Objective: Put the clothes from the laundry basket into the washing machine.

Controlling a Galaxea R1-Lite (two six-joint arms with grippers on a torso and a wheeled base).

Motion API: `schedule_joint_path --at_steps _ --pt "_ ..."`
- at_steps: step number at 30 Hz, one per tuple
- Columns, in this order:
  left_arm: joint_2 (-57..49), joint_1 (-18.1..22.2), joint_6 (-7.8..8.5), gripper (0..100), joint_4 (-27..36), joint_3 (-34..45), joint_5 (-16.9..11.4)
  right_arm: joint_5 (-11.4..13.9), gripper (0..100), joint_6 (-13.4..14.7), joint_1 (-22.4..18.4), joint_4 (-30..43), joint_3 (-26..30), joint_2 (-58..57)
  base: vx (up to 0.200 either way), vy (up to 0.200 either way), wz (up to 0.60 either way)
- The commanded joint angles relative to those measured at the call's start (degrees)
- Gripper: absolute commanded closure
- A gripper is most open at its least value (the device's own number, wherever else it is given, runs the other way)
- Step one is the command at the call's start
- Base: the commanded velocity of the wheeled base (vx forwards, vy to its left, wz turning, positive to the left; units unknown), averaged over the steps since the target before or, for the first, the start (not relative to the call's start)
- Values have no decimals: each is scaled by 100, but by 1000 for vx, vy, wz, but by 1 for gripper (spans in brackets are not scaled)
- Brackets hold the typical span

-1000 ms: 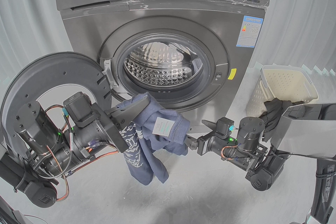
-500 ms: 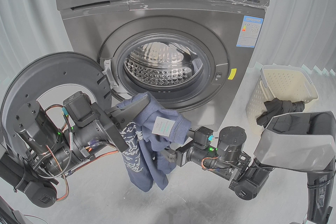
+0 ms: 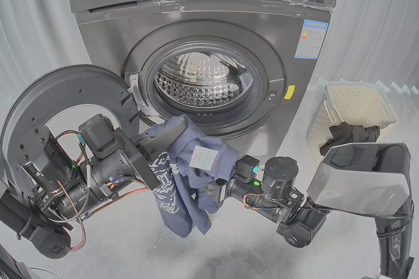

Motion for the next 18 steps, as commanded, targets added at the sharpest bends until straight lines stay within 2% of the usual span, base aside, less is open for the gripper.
schedule_joint_path --at_steps 1,9,11,13,14,18 --pt "4 9 -6 100 -3 0 1 14 100 39 -16 -41 -101 74 0 0 0" --pt "22 27 -33 100 -3 0 19 -21 100 74 2 -111 4 -75 0 0 0" --pt "13 27 -138 100 -3 0 28 -29 100 56 -33 -164 382 -541 0 0 0" --pt "13 35 -147 100 -3 9 1 -38 100 56 -103 -155 663 -831 0 0 0" --pt "22 44 -147 0 -3 27 -16 -38 100 56 -165 -155 821 -998 0 0 0" --pt "83 53 -191 0 14 9 19 -126 100 65 -306 -155 1305 -1596 0 0 0"
